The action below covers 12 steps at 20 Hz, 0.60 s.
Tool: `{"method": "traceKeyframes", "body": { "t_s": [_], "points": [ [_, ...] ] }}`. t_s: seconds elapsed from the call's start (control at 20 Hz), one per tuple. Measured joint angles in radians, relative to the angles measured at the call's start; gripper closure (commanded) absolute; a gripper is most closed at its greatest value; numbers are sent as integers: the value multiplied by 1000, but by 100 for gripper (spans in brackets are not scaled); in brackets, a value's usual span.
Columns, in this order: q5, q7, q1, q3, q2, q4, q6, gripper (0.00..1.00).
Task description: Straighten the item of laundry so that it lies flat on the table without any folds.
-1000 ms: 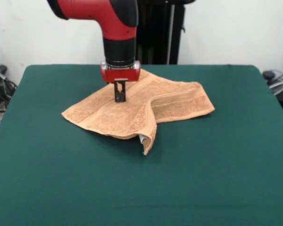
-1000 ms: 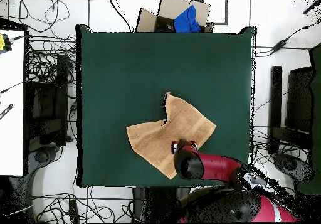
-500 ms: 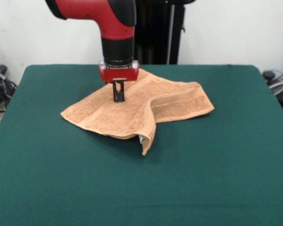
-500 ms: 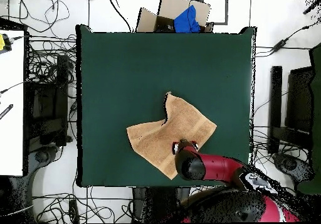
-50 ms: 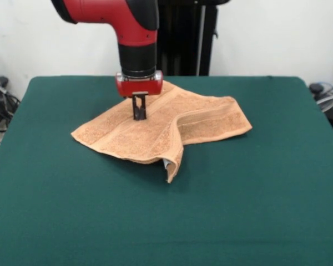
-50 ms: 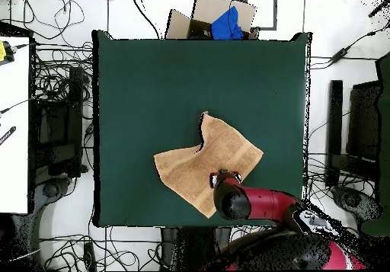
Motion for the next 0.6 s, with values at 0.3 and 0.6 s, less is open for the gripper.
{"method": "traceKeyframes", "body": {
  "t_s": [0.3, 0.6],
  "points": [
    [-21, 0, -16, 5, -1, 0, 0, 100],
    [-36, 0, -63, 5, -4, -6, 2, 100]
  ]
}}
